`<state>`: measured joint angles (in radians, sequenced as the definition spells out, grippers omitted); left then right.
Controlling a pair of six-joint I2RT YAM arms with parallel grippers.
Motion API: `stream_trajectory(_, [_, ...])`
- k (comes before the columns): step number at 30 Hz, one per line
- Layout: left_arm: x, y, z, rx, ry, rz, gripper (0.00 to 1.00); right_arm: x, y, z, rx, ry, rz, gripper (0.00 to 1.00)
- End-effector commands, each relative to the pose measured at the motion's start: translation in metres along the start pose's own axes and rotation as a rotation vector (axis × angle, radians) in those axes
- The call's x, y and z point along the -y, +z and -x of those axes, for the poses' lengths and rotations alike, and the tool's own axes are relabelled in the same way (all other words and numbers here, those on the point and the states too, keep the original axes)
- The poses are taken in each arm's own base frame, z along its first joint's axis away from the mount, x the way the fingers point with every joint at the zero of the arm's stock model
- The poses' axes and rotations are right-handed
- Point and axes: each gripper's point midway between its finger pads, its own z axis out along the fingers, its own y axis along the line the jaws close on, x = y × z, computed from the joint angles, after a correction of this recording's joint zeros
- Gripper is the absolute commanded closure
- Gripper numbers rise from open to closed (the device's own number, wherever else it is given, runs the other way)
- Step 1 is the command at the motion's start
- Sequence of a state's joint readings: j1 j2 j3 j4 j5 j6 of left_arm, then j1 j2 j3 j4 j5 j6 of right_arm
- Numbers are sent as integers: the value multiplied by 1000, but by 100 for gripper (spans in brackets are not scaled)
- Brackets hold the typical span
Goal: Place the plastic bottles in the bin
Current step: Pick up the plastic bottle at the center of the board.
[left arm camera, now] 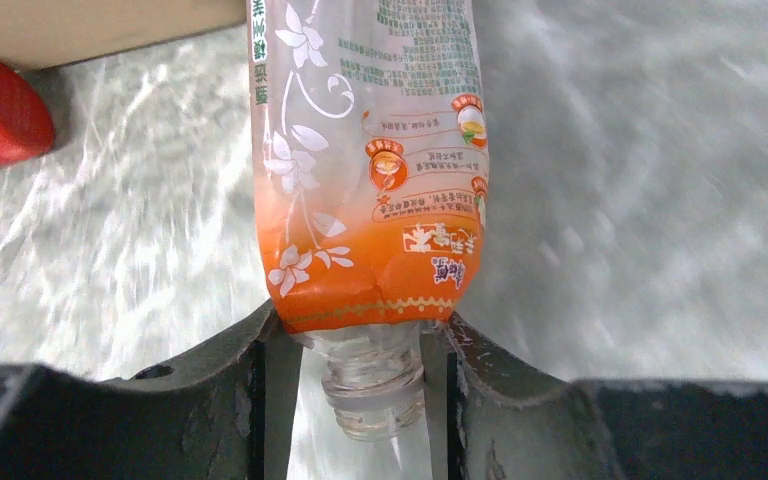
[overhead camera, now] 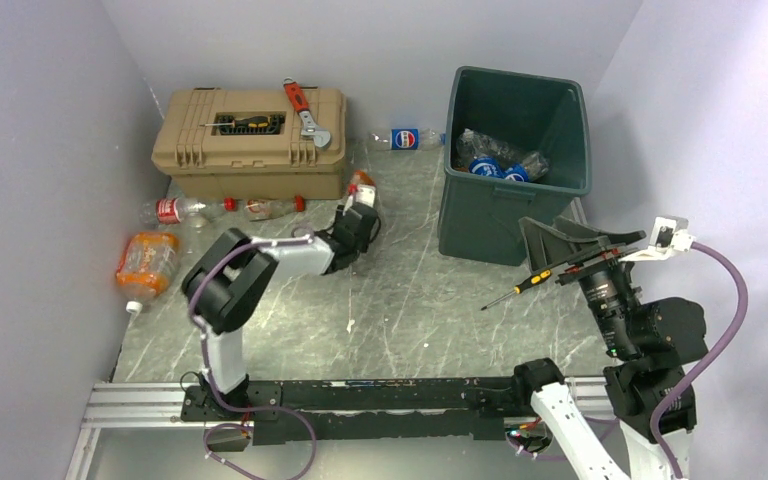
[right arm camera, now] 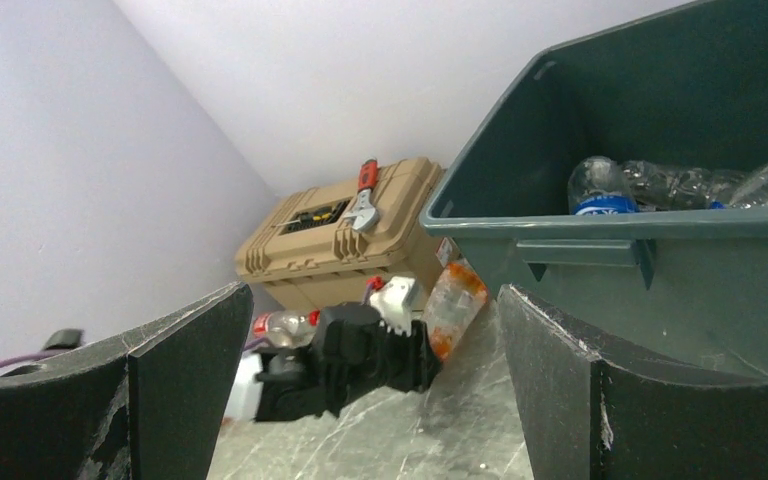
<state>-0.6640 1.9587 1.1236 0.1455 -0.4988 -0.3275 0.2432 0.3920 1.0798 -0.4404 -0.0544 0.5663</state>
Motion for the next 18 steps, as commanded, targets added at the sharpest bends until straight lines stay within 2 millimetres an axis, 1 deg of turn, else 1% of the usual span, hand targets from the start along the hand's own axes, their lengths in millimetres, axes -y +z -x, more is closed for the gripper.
stream_trajectory(1, [36, -100, 68, 213, 106, -138, 76, -22, 0, 17, -6, -12, 62, 3])
stream_trajectory(2, [45, -133, 82, 246, 123, -195, 77, -27, 0, 19, -12, -11, 81, 3])
stream_trajectory(3, [49, -150, 88, 259, 138, -238, 78, -34, 0, 22, -19, -9, 105, 3])
stream_trajectory(4, [51, -179, 98, 283, 143, -291, 79, -42, -1, 25, -26, -9, 133, 3])
stream_trajectory(5, [51, -204, 100, 294, 175, -336, 82, -50, -1, 26, -44, -11, 168, 3])
stream_trajectory(7, [41, -245, 102, 327, 239, -399, 88, -67, -1, 27, -90, -19, 237, 3])
stream_trajectory(8, [33, -264, 103, 346, 265, -430, 91, -73, 1, 25, -123, -18, 265, 3])
stream_trajectory(10, [21, -299, 100, 376, 355, -537, 94, -84, 5, 17, -198, -10, 322, 3])
stream_trajectory(11, [20, -318, 95, 387, 413, -627, 95, -86, 10, 12, -232, -5, 338, 3])
stream_trajectory(13, [13, -351, 82, 398, 511, -768, 96, -90, 16, 8, -266, 10, 360, 3])
stream_trajectory(14, [8, -364, 76, 399, 545, -815, 98, -91, 19, 7, -275, 21, 363, 3])
stream_trajectory(15, [4, -375, 73, 406, 578, -852, 100, -96, 21, 6, -290, 28, 389, 3])
stream_trajectory(18, [-9, -398, 66, 441, 677, -918, 100, -110, 25, 2, -361, 68, 466, 3])
